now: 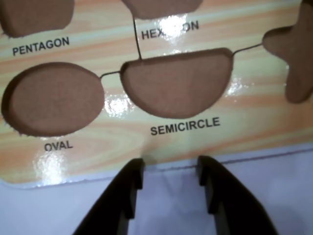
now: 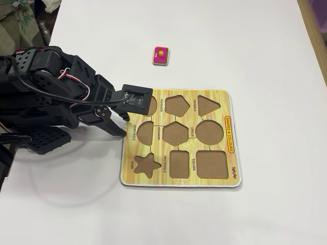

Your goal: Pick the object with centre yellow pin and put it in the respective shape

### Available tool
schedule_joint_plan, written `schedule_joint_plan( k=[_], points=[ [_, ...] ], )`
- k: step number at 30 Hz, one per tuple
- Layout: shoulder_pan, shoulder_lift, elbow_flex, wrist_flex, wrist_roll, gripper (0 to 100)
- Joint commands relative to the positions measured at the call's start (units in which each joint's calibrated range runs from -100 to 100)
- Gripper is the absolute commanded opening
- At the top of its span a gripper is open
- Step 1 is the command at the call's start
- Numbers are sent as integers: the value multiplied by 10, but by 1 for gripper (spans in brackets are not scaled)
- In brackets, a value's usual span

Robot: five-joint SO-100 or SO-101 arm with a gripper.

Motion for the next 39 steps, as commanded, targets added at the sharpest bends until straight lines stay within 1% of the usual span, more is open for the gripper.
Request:
schedule_joint_plan(
  k=[1,16,21,29,33,39],
  points=[
    [2,5,3,8,2,14],
    [2,14,-16,6,0,13],
    [2,71,-127,6,-3,13],
    [-1,249,-352,16,2,13],
    [-56,377,-446,16,2,13],
    [-185,539,-558,16,2,14]
  ],
)
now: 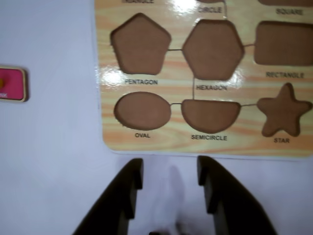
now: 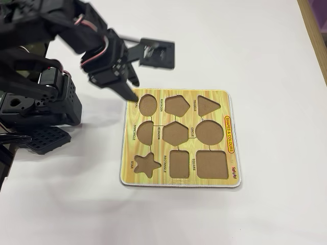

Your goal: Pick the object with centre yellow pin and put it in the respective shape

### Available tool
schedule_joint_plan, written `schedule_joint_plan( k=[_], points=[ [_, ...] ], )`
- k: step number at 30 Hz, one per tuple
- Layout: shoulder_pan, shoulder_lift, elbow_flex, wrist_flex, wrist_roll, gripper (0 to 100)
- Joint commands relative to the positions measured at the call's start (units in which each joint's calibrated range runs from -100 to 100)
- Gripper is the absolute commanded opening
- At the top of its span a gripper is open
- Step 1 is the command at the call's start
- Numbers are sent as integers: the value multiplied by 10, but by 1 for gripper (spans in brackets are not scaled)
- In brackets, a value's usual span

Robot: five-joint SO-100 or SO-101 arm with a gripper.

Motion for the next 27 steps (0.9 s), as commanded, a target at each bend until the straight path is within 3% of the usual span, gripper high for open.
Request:
schedule_joint_plan(
  k=[1,10,27],
  points=[
    [-82,81,-94,0,2,14],
    [-216,214,-250,109,2,14],
    [-250,417,-408,109,3,13]
  ],
)
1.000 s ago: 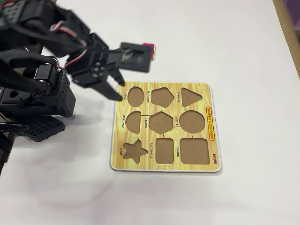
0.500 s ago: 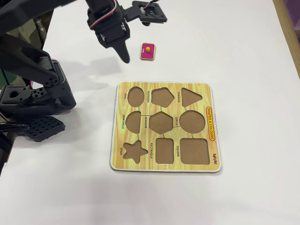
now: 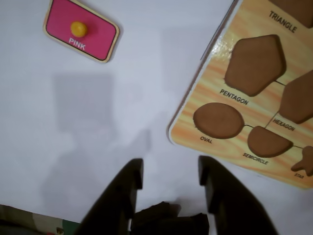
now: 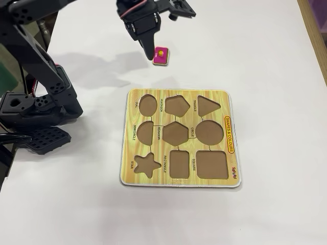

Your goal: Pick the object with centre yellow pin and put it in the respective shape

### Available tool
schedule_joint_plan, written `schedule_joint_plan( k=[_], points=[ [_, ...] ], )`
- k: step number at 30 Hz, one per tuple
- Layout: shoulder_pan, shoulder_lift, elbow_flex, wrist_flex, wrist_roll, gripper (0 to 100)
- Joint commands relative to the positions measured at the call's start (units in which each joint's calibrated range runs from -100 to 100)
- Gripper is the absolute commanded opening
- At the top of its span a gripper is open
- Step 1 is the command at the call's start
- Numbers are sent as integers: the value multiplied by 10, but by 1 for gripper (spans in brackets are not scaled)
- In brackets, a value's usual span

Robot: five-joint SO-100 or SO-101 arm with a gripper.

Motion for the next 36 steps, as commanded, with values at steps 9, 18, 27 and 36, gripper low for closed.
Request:
schedule_joint_plan(
  k=[9,18,27,36],
  points=[
    [-16,9,-36,-4,2,14],
    [-78,54,-105,-5,2,14],
    [-132,155,-222,-5,2,15],
    [-129,223,-279,-5,2,17]
  ],
)
